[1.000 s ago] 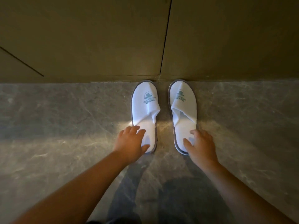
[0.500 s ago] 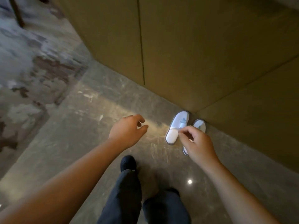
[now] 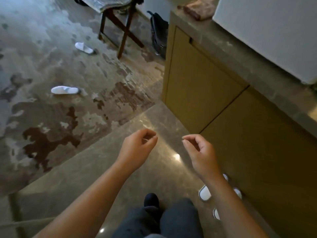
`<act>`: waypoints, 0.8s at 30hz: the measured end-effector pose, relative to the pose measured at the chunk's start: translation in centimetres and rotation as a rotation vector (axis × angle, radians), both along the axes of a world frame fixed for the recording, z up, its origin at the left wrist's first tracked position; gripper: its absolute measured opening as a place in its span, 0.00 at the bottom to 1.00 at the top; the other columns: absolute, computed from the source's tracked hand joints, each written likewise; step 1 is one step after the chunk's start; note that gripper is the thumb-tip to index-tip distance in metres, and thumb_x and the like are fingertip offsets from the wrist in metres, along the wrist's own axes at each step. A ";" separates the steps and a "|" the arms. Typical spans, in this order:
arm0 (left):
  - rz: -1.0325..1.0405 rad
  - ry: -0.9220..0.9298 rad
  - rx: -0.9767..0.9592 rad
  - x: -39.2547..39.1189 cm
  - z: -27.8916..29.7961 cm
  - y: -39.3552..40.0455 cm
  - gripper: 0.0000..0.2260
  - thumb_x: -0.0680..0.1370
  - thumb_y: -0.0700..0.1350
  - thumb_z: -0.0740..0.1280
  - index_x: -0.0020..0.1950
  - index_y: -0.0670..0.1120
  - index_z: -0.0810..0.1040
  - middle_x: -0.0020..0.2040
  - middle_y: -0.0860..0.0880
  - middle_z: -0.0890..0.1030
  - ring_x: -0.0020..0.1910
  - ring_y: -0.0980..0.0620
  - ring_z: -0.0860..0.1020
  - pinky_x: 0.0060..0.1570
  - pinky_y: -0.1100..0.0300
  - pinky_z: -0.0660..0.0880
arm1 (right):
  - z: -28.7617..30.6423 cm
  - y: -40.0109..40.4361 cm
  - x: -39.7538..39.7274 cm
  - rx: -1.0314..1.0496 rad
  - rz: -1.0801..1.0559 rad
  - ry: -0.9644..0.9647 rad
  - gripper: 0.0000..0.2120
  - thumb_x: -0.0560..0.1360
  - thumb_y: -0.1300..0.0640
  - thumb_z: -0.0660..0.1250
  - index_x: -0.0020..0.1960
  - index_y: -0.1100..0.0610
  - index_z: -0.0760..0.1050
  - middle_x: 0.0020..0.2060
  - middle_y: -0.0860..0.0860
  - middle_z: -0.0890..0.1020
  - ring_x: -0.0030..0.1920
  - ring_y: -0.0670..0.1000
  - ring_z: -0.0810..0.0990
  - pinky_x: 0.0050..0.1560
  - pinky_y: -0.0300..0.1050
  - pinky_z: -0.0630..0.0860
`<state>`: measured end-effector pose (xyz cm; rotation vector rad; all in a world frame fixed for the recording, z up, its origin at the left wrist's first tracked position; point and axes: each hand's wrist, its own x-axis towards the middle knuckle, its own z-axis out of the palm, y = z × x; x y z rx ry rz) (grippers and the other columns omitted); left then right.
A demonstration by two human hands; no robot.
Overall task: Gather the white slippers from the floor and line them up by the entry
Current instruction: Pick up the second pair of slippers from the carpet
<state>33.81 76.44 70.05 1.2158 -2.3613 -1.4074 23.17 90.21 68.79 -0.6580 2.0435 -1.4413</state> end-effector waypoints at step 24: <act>0.929 0.063 0.055 2.9 -0.7 -42.6 0.04 0.75 0.41 0.63 0.46 0.47 0.76 0.39 0.52 0.78 0.41 0.54 0.76 0.37 0.63 0.69 | 3.8 -59.6 -9.1 -0.048 0.824 0.145 0.08 0.74 0.56 0.61 0.40 0.43 0.72 0.35 0.43 0.77 0.36 0.38 0.77 0.34 0.29 0.74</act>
